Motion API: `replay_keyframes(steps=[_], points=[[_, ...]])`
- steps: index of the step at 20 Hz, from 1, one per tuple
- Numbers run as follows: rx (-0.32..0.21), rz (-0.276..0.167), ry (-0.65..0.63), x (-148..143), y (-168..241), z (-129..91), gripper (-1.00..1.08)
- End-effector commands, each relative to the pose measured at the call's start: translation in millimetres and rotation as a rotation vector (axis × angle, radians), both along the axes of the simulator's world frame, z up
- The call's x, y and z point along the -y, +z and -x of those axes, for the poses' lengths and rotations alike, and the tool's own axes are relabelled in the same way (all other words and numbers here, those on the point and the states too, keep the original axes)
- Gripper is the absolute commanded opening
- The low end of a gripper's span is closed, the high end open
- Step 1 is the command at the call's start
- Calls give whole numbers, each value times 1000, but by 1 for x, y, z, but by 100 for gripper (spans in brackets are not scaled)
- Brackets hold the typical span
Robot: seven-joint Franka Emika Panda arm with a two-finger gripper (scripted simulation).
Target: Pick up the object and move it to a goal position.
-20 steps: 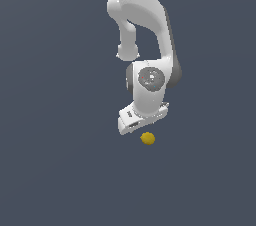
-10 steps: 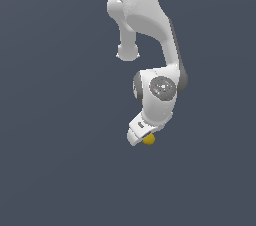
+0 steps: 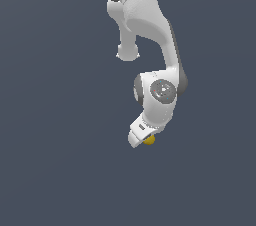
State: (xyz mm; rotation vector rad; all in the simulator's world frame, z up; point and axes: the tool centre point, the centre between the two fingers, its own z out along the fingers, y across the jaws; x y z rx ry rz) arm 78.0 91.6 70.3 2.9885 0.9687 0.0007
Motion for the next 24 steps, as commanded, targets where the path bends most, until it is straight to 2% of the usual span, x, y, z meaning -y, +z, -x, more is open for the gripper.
replay_keyframes(steps=[1, 6, 12, 13, 24], points=[[-1, 0, 1, 0, -11, 1, 100], [-1, 0, 5, 0, -37, 1, 100], [-1, 0, 5, -1, -42, 0, 100], [-1, 0, 5, -1, -42, 0, -100], [-1, 0, 5, 0, -42, 0, -100]])
